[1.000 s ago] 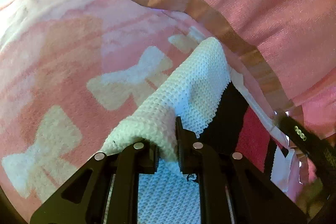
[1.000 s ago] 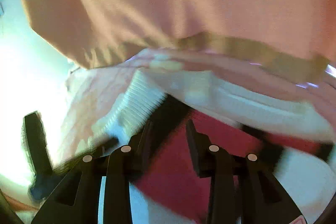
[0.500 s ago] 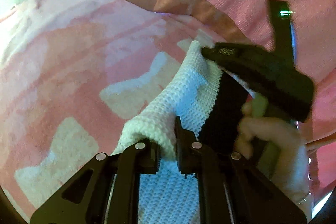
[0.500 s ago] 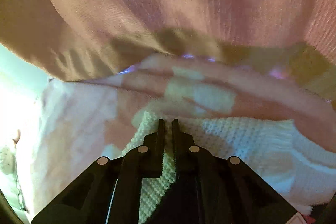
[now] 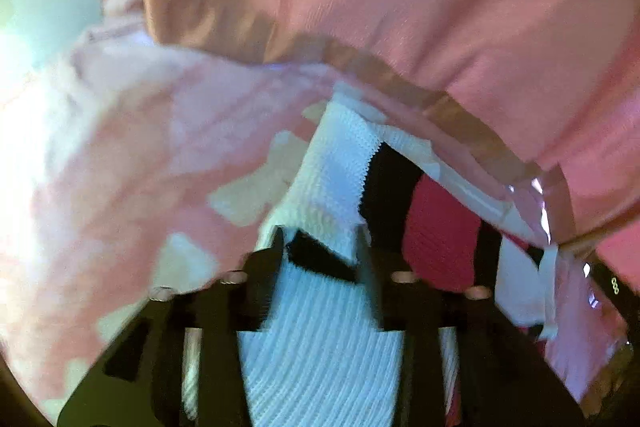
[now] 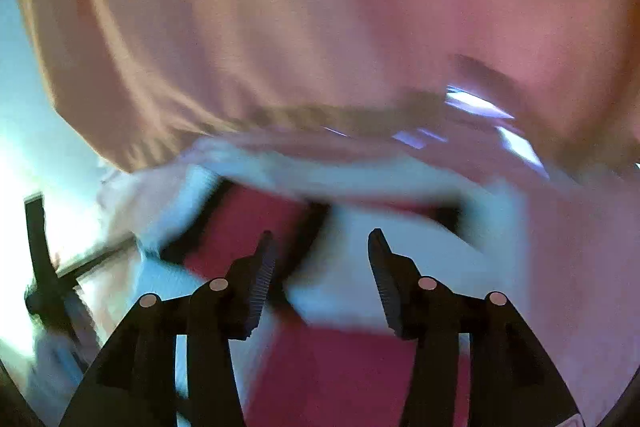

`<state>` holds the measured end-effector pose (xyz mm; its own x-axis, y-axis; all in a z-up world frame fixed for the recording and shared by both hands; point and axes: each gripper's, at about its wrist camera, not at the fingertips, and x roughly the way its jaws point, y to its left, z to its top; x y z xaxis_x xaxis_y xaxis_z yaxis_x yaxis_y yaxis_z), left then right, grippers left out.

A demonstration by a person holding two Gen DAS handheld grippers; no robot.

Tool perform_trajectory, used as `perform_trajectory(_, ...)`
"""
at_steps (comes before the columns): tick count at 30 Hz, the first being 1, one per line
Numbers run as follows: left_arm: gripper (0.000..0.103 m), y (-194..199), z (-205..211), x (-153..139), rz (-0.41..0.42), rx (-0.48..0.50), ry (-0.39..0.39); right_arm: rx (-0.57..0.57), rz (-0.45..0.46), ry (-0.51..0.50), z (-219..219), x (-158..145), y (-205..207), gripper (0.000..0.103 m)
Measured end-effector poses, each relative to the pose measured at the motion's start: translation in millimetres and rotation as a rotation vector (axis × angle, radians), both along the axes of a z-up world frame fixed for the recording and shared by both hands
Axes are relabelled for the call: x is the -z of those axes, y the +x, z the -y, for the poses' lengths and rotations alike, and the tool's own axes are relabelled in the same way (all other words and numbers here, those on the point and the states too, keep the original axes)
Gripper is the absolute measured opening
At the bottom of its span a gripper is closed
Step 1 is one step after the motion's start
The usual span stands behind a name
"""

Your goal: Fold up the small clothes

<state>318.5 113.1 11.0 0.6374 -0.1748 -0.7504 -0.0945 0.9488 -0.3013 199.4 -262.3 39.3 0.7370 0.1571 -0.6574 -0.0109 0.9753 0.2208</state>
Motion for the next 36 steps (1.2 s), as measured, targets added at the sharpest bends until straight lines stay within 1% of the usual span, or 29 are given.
perform_trajectory(1, 0.055, -19.2, -1.7, -9.6, 0.024, 0.008, 0.053, 0.038, -0.022, -0.004, 18.4, 5.7, -28.2, 0.050)
perform_trajectory(2, 0.061, -30.7, -1.1, -13.6, 0.029, 0.021, 0.087, 0.079, -0.048, -0.014, 39.0, 12.8, -58.6, 0.051)
perform_trajectory(4, 0.067, -55.1, -3.3, -14.0, 0.024, 0.056, 0.121, 0.147, -0.104, -0.009, 63.5, 33.1, -115.3, 0.053)
perform_trajectory(6, 0.068, -77.8, -10.1, -6.2, -0.013, 0.062, 0.143, 0.156, -0.182, 0.065, 76.1, 55.6, -159.2, 0.055)
perform_trajectory(8, 0.068, -99.9, -20.2, 6.2, -0.078, 0.072, 0.120, 0.165, -0.217, 0.120, 73.4, 73.5, -184.2, 0.056)
perform_trajectory(10, 0.068, -123.7, -32.7, 20.0, -0.151, 0.067, 0.056, 0.162, -0.252, 0.151, 62.0, 95.5, -208.3, 0.056)
perform_trajectory(11, 0.068, -133.0, -37.3, 26.8, -0.178, 0.060, 0.039, 0.163, -0.268, 0.167, 58.5, 106.3, -218.7, 0.056)
perform_trajectory(12, 0.068, -139.7, -39.2, 31.6, -0.187, 0.056, 0.035, 0.166, -0.279, 0.178, 56.3, 114.2, -225.3, 0.056)
perform_trajectory(13, 0.068, -150.3, -41.3, 36.7, -0.195, 0.060, 0.041, 0.174, -0.304, 0.191, 52.4, 129.3, -234.9, 0.056)
perform_trajectory(15, 0.068, -166.9, -42.0, 44.6, -0.210, 0.071, 0.043, 0.173, -0.328, 0.189, 41.0, 144.2, -244.2, 0.056)
perform_trajectory(16, 0.068, -176.8, -43.3, 49.5, -0.217, 0.073, 0.032, 0.165, -0.340, 0.197, 36.5, 154.1, -251.2, 0.057)
perform_trajectory(17, 0.069, -184.2, -44.3, 53.4, -0.225, 0.075, 0.019, 0.161, -0.327, 0.189, 32.0, 155.8, -256.6, 0.057)
perform_trajectory(18, 0.070, -189.8, -45.5, 57.0, -0.232, 0.076, 0.009, 0.156, -0.304, 0.161, 24.9, 152.3, -259.8, 0.058)
perform_trajectory(19, 0.072, -198.1, -47.2, 61.0, -0.233, 0.071, 0.002, 0.128, -0.314, 0.155, 18.2, 151.7, -262.0, 0.058)
perform_trajectory(21, 0.078, -208.9, -48.5, 63.6, -0.219, 0.052, 0.021, 0.116, -0.307, 0.181, 13.6, 150.1, -266.4, 0.059)
perform_trajectory(22, 0.081, -214.5, -49.9, 67.7, -0.229, 0.048, 0.009, 0.108, -0.302, 0.189, 10.6, 149.3, -267.6, 0.060)
perform_trajectory(23, 0.082, -218.0, -49.7, 66.4, -0.204, 0.044, 0.012, 0.101, -0.297, 0.188, 7.1, 149.3, -266.4, 0.060)
perform_trajectory(24, 0.083, -221.0, -50.6, 66.4, -0.193, 0.032, 0.024, 0.101, -0.292, 0.194, 4.8, 148.7, -266.9, 0.060)
perform_trajectory(25, 0.083, -223.9, -52.1, 66.4, -0.185, 0.004, 0.047, 0.097, -0.287, 0.219, 3.5, 149.6, -266.1, 0.060)
perform_trajectory(27, 0.083, -228.4, -58.2, 65.5, -0.159, -0.053, 0.065, 0.094, -0.284, 0.256, 2.0, 151.1, -264.4, 0.060)
perform_trajectory(28, 0.083, -230.0, -62.4, 64.4, -0.144, -0.075, 0.057, 0.094, -0.282, 0.255, 1.2, 151.2, -262.8, 0.060)
perform_trajectory(29, 0.083, -229.6, -66.1, 64.9, -0.143, -0.080, 0.032, 0.091, -0.279, 0.250, -1.0, 152.4, -260.9, 0.059)
perform_trajectory(30, 0.083, -227.8, -68.8, 68.0, -0.155, -0.079, 0.006, 0.095, -0.269, 0.245, -1.9, 152.4, -258.9, 0.056)
perform_trajectory(31, 0.082, -225.9, -69.0, 69.9, -0.168, -0.075, 0.006, 0.101, -0.263, 0.238, -3.0, 152.7, -257.3, 0.054)
perform_trajectory(32, 0.079, -225.4, -66.9, 69.4, -0.156, -0.067, 0.034, 0.105, -0.262, 0.231, -3.8, 152.2, -255.6, 0.049)
perform_trajectory(33, 0.077, -223.9, -63.5, 70.6, -0.166, -0.056, 0.066, 0.106, -0.260, 0.227, -5.0, 152.5, -253.0, 0.044)
perform_trajectory(34, 0.072, -223.4, -58.5, 70.8, -0.165, -0.041, 0.106, 0.109, -0.260, 0.225, -4.6, 153.7, -251.5, 0.024)
perform_trajectory(35, 0.061, -222.6, -53.5, 71.9, -0.165, -0.030, 0.140, 0.109, -0.268, 0.233, -4.1, 155.8, -250.2, 0.009)
perform_trajectory(36, 0.055, -222.4, -48.4, 71.6, -0.168, -0.012, 0.179, 0.106, -0.273, 0.254, -2.7, 158.3, -248.3, 0.008)
